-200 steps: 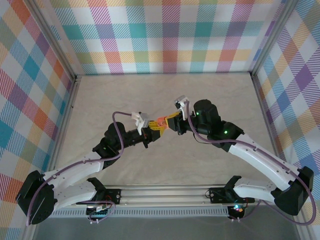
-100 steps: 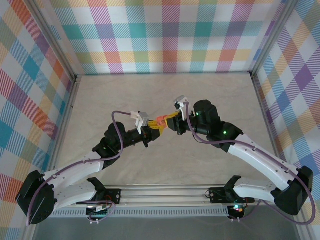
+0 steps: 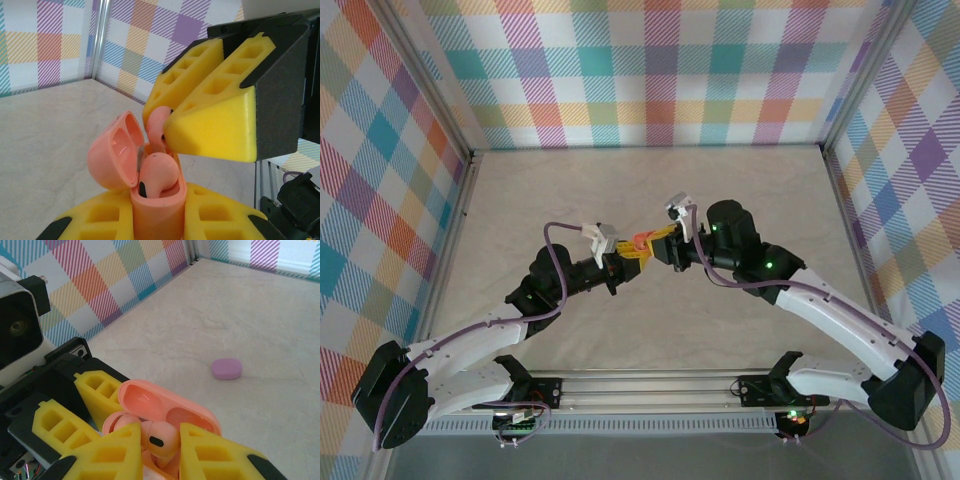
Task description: Insert the wireless bluetooth earbuds into the charging case
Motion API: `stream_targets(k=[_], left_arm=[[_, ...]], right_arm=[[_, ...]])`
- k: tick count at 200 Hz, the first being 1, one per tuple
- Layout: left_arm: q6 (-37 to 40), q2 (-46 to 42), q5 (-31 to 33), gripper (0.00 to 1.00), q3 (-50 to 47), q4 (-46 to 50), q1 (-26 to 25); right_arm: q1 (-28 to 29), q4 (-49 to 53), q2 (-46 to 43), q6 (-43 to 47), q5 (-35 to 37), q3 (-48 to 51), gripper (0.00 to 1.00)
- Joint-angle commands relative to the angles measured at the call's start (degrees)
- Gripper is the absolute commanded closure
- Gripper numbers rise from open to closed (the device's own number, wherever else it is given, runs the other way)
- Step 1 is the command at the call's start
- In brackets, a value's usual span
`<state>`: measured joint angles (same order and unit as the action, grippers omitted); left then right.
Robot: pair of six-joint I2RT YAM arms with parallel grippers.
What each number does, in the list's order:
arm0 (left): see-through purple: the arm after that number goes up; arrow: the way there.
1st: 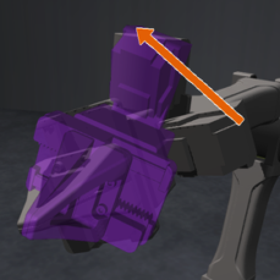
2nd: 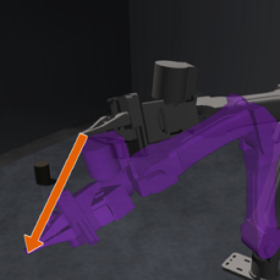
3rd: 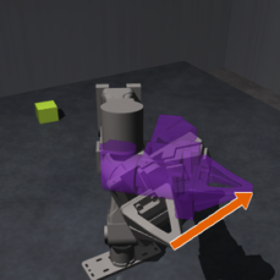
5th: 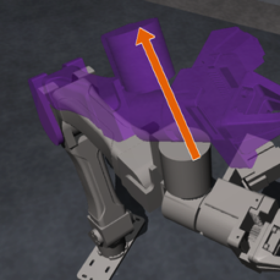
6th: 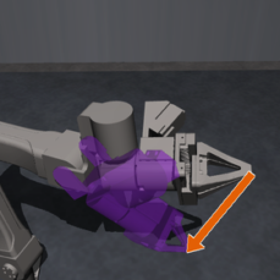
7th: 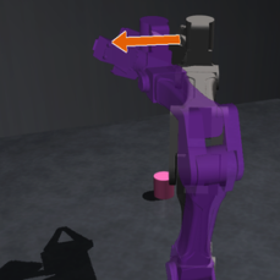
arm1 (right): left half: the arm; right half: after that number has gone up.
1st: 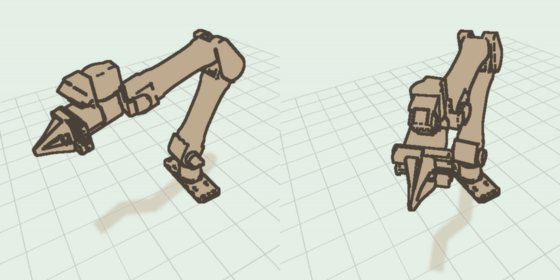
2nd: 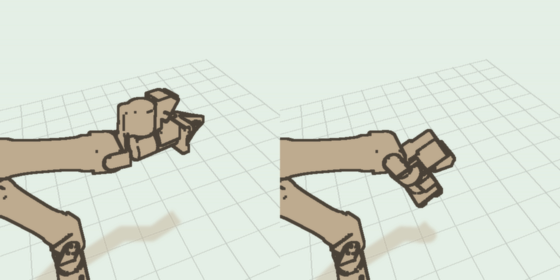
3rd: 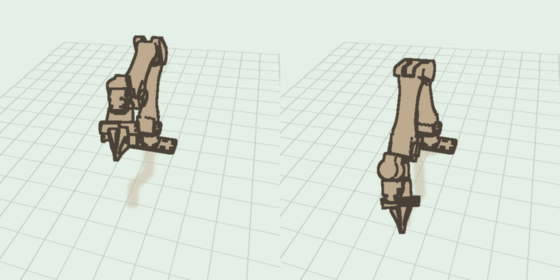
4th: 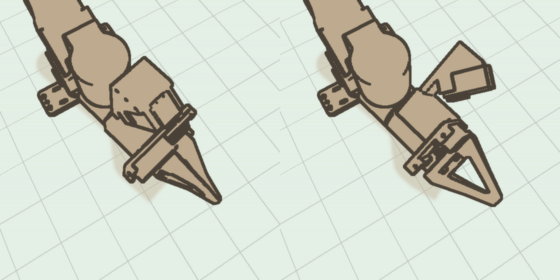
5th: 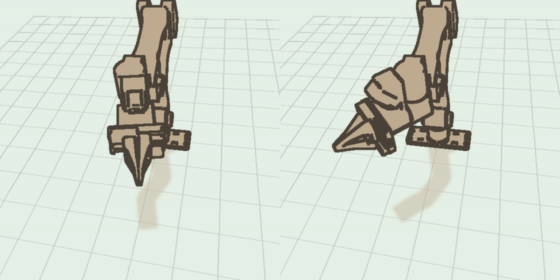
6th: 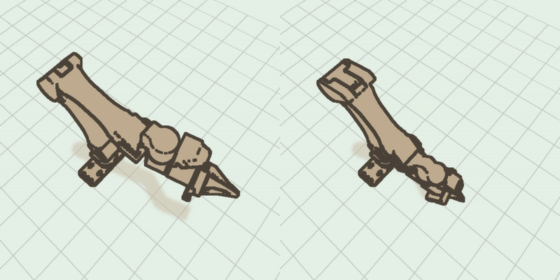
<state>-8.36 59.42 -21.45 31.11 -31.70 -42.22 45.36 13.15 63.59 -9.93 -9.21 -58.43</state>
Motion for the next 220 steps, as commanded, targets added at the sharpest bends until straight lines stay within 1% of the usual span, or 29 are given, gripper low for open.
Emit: stream_targets(k=[1, 52, 87, 101, 118, 171, 220], left_arm=[[-0.2, -1.0, 0.7, 1.0, 3.0, -4.6, -0.3], [-0.1, -0.9, 0.5, 1.0, 3.2, -4.8, -0.3], [0.3, -0.4, -1.2, 1.0, 3.1, -5.1, -0.4], [0.4, -0.3, -1.3, 1.0, 3.0, -5.0, -0.3], [0.9, -0.3, -1.5, 1.0, 2.8, -4.6, -0.4], [2.1, -0.3, -1.9, 1.0, 2.4, -2.4, -0.4], [2.7, -0.6, -2.0, 1.0, 1.9, -1.7, -0.4]], right_arm=[[0.4, 4.6, -2.3, 1.0, 1.1, 1.1, 0.8], [0.4, 6.5, -2.9, 1.8, 2.9, 0.9, 0.8], [0.4, 6.4, -2.2, 2.2, 2.4, -0.2, 0.81], [0.4, 6.8, -1.8, 2.4, 2.3, -1.1, 0.83], [0.4, 8.6, -1.3, 2.5, 1.8, -2.9, 0.84], [0.4, 18.3, 2.0, 1.3, 0.5, -9.8, 0.86], [0.4, 20.1, 1.6, 1.7, 0.2, -10.4, 0.87]])
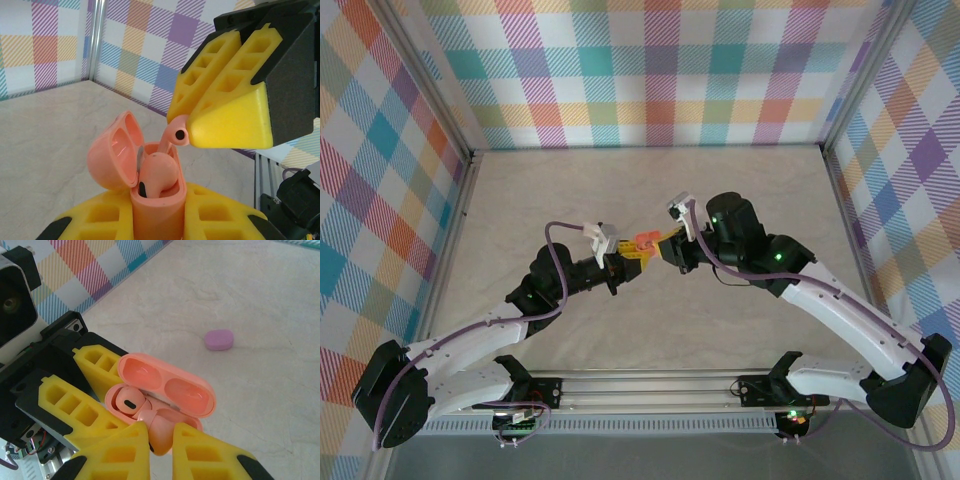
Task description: Insert the wireless bluetooth earbuds into the charging case
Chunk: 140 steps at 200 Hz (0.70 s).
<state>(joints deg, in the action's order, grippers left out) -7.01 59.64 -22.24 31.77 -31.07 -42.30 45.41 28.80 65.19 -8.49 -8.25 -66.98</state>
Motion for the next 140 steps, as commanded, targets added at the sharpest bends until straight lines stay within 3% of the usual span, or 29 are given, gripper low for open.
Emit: stream_targets(k=[1, 61, 140], left_arm=[[1.4, -0.8, -1.2, 1.0, 1.3, -2.3, -0.3], [3.4, -1.5, -2.7, 1.0, 1.1, 0.3, -0.3], [14.1, -2.6, -2.6, 1.0, 0.0, 6.3, -0.3]], right_arm=[[0.4, 4.5, 0.1, 0.3, -0.8, -1.9, 0.87], [0.3, 10.7, 2.7, 1.5, -1.4, -7.6, 0.87], [0.3, 20.3, 4.8, 3.1, -2.9, -13.8, 0.88]])
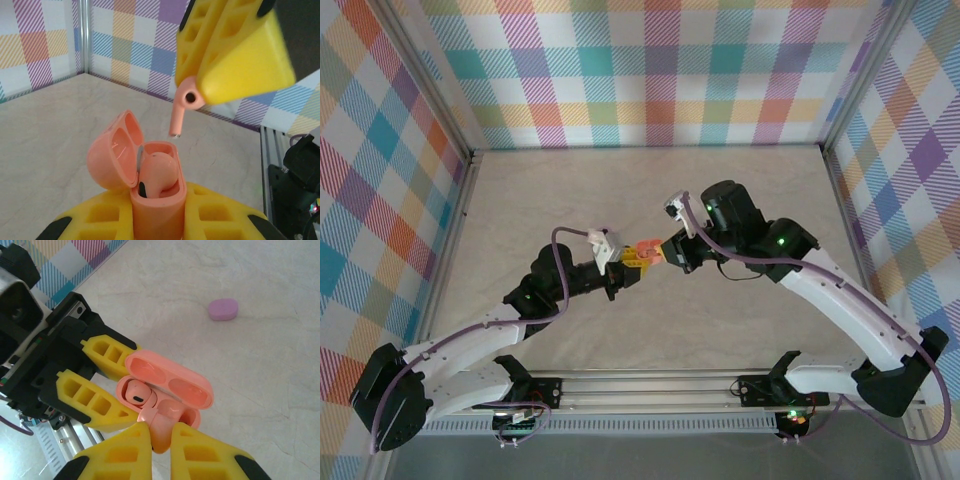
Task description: Insert the wireless bluetooth earbuds into the charging case
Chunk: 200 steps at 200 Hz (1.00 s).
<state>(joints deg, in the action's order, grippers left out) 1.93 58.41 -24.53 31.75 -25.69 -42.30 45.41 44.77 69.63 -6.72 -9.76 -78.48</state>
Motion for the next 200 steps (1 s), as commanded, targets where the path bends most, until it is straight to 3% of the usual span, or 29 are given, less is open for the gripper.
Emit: stream_targets(k=[1, 56, 200], left_arm=[[5.2, -1.4, -0.3, 1.0, 0.0, 0.9, -0.3], [8.8, -2.2, 1.4, 1.0, -1.5, 1.4, -0.3], [8.7, 0.1, -2.1, 1.0, -1.2, 0.1, -0.4]], right_arm=[[0.4, 4.4, 0.4, 1.4, -1.4, -2.3, 0.88], [0.4, 7.3, 2.1, 1.5, -2.0, -3.8, 0.88], [0.5, 4.8, 4.3, 3.6, 0.3, -3.4, 0.89]])
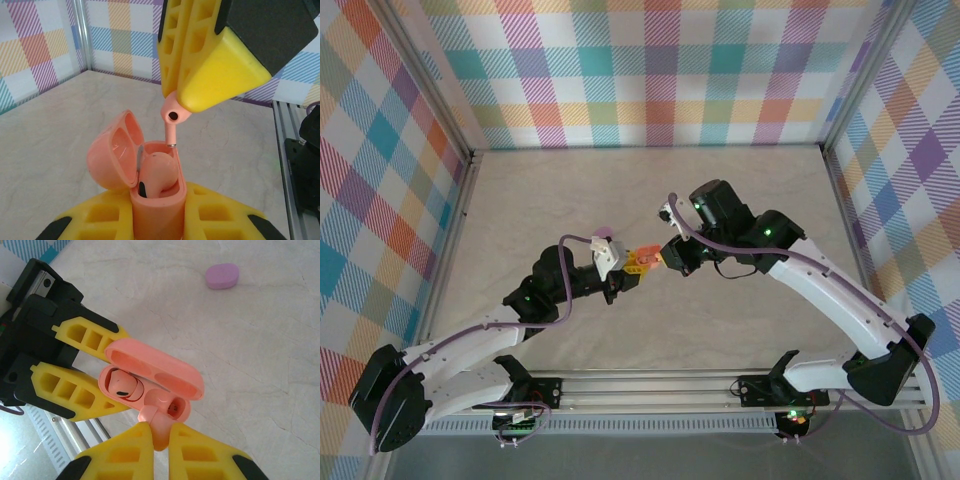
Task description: Insert the wireless bluetooth earbuds into the charging case
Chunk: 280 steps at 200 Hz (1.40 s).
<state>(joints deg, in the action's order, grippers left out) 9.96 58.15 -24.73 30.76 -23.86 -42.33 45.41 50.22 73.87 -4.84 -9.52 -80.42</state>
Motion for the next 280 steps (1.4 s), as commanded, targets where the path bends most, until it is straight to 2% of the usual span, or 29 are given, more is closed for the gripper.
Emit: stream_targets(k=[1, 97, 129, 156, 169, 209, 255, 280], left_arm=[[0.6, 0.4, -1.9, 1.0, -0.2, -1.7, -0.3], [0.5, -0.1, -2.3, 1.0, 0.1, -1.7, -0.5], [0.2, -0.1, -2.4, 1.0, 0.1, -2.1, -0.5], [-0.1, 0.1, -2.3, 1.0, 0.1, -2.7, -0.4], [-0.2, 0.4, -2.4, 1.0, 0.1, -3.2, -0.5], [-0.9, 1.6, -3.0, 1.0, 0.0, -4.6, -0.5], [-1.4, 1.6, -3.7, 1.0, -0.3, -4.9, -0.5], [-1.7, 1.2, -5.0, 1.0, -0.4, -5.1, -0.5]], right_arm=[[0.5, -0.7, 0.1, 1.8, 0.1, -1.5, 0.89], [0.5, 1.6, 2.7, 4.8, 2.1, -0.6, 0.89], [0.6, 0.6, 3.3, 4.8, 0.7, 0.2, 0.87], [0.7, 0.2, 3.4, 4.8, -1.3, 0.8, 0.81], [0.7, 0.1, 2.9, 4.5, -2.0, 1.0, 0.73], [0.5, -0.3, 0.1, 3.6, -0.6, 0.0, 0.6], [-3.4, 1.6, -2.6, 3.2, -3.2, -4.2, 0.56], [-7.4, 2.6, 0.9, 1.7, -5.5, -6.3, 0.55]])
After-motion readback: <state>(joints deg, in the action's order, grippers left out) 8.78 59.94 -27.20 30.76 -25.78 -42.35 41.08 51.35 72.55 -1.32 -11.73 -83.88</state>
